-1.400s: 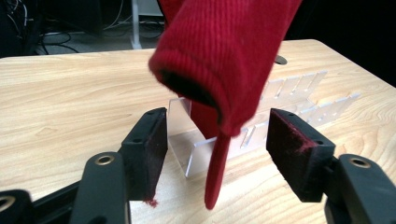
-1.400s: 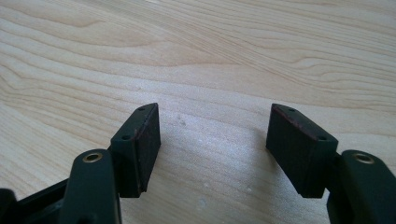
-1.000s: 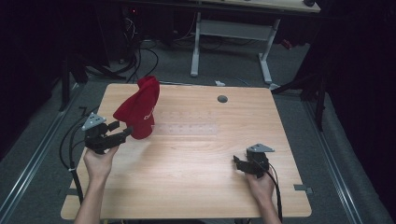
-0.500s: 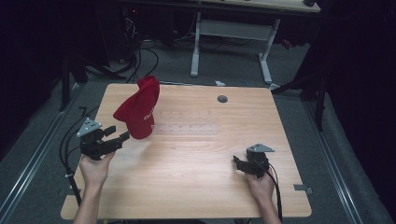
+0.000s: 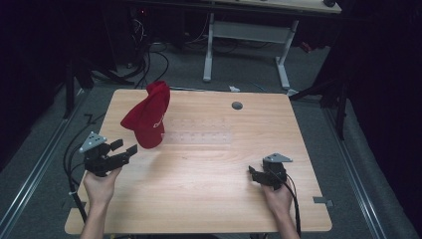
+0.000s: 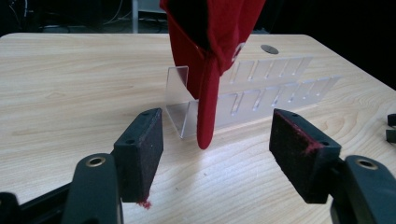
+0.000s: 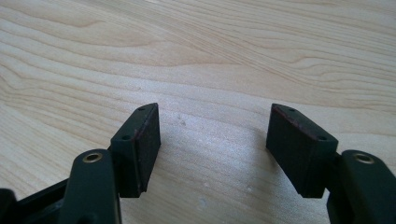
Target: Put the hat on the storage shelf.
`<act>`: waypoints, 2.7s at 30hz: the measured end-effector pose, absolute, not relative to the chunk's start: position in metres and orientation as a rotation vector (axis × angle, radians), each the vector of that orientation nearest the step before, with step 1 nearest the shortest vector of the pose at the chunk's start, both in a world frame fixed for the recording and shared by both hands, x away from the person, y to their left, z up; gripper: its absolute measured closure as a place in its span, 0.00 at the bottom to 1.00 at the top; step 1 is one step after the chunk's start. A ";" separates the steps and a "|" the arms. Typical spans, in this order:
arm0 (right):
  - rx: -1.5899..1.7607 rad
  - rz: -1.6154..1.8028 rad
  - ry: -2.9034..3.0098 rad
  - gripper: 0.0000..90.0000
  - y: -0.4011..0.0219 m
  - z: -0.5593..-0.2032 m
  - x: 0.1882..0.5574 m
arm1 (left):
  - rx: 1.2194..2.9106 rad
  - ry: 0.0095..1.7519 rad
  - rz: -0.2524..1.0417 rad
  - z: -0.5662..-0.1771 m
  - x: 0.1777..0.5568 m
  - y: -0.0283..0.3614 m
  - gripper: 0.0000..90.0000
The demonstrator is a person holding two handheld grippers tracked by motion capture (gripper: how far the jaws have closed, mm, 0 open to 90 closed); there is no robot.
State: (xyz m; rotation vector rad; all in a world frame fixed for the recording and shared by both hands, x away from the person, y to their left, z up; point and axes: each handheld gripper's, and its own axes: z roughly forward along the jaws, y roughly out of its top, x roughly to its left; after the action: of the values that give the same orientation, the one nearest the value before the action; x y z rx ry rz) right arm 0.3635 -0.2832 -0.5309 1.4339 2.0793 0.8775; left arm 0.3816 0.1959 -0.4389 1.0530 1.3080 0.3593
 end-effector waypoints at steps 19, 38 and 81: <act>1.434 0.877 2.079 0.39 -0.283 -0.531 0.363 | 1.053 1.309 0.340 -0.446 0.367 0.194 0.39; 1.435 0.878 2.079 0.39 -0.283 -0.531 0.363 | 1.071 1.326 0.324 -0.459 0.358 0.191 0.38; 1.436 0.877 2.078 0.39 -0.283 -0.531 0.363 | 1.225 1.442 0.412 -0.524 0.379 0.157 0.37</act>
State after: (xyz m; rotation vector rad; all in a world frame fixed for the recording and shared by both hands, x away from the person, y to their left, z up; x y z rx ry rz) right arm 0.3632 -0.2830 -0.5309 1.4356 2.0778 0.8773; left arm 0.3790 0.1574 -0.5244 1.2247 1.4418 0.4123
